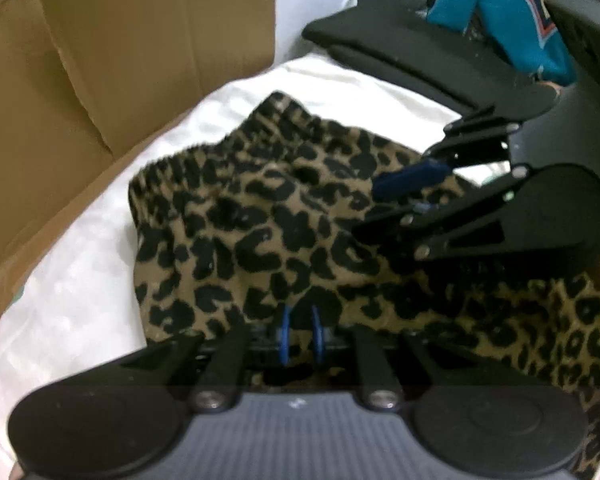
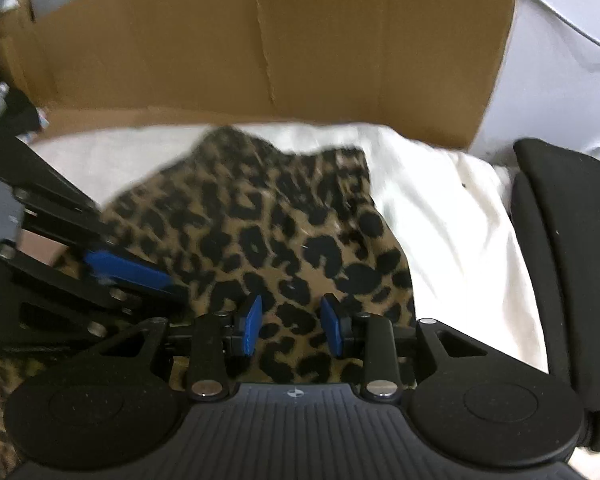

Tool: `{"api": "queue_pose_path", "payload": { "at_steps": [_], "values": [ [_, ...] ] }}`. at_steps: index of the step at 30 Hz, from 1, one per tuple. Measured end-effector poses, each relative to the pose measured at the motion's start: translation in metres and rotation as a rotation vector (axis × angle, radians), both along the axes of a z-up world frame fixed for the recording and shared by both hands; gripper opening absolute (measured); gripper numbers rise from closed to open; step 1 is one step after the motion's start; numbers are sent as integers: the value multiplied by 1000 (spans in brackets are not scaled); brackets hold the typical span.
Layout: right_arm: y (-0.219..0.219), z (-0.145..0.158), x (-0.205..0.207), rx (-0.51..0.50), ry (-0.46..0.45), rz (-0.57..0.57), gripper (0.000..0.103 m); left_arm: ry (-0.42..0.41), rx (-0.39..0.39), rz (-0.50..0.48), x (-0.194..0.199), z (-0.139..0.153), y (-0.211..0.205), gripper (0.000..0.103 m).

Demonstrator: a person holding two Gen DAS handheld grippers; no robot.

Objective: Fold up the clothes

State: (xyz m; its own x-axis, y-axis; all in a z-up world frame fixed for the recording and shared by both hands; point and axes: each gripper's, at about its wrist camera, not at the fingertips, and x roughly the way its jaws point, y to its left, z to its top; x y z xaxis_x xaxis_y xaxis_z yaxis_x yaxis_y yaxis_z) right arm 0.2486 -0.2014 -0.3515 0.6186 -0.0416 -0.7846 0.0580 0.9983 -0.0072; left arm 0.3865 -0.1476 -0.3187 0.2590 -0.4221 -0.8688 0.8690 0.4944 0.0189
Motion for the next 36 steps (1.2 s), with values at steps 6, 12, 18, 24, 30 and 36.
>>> {"api": "queue_pose_path", "payload": {
  "at_steps": [6, 12, 18, 24, 30, 36],
  "values": [
    [-5, 7, -6, 13, -10, -18, 40, 9, -8, 31, 2, 8, 7, 13],
    [-6, 29, -23, 73, -31, -11, 40, 65, -56, 42, -13, 26, 23, 14],
    [11, 24, -39, 77, 26, 30, 40, 46, 1, -21, -40, 17, 18, 14],
    [24, 11, -63, 21, 92, 62, 43, 5, 73, -56, -61, 10, 24, 21],
    [22, 8, -86, -1, 118, 52, 52, -8, 96, -66, -76, 15, 38, 33],
    [17, 11, -112, -19, 131, 48, 53, -3, 120, -33, -84, 18, 63, 41]
  ]
}}
